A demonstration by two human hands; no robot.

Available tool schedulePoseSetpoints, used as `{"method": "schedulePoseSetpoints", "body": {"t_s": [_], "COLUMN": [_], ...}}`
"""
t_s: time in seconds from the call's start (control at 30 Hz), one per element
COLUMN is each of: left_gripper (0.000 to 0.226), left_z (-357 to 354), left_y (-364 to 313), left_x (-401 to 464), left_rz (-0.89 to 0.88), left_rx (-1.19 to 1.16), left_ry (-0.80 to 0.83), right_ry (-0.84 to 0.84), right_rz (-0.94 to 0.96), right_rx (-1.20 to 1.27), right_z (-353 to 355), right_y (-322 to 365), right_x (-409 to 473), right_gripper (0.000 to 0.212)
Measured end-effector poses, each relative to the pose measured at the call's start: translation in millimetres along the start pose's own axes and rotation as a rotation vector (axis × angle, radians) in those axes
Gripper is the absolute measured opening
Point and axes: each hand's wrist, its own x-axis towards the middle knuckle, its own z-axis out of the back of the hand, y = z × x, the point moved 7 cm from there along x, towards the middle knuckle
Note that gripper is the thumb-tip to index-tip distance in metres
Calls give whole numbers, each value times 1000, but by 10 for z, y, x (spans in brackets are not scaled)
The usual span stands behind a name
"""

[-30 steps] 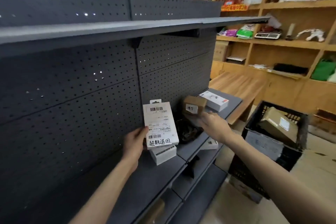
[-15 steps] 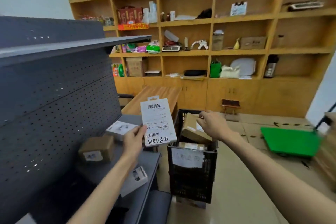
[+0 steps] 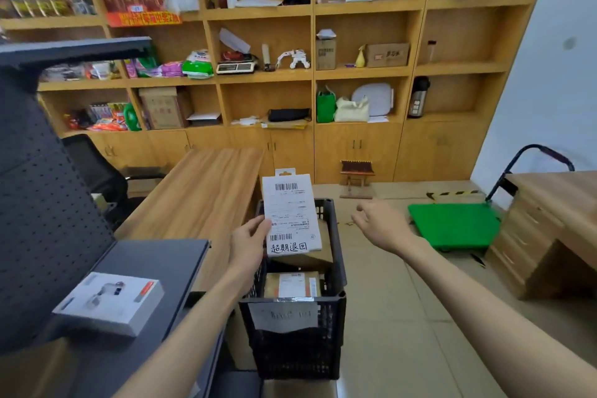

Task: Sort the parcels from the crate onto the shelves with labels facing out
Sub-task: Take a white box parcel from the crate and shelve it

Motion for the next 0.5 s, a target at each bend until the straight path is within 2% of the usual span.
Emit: {"method": "schedulePoseSetpoints", "body": {"t_s": [0.27, 0.5], "left_gripper": [21, 21], "left_z": [-228, -554], "left_y": [82, 503], "left_x": [1515, 2653], "left_rz": [38, 124], "left_rx": [-23, 49], "left_ry": [38, 57], "right_ry": [37, 165], "right_rz": [-75, -151], "right_rx": [42, 154], "right_z": [-469, -1190], "right_y": [-209, -475], "right_x": [1387, 2191], "right_gripper": [23, 31]}}
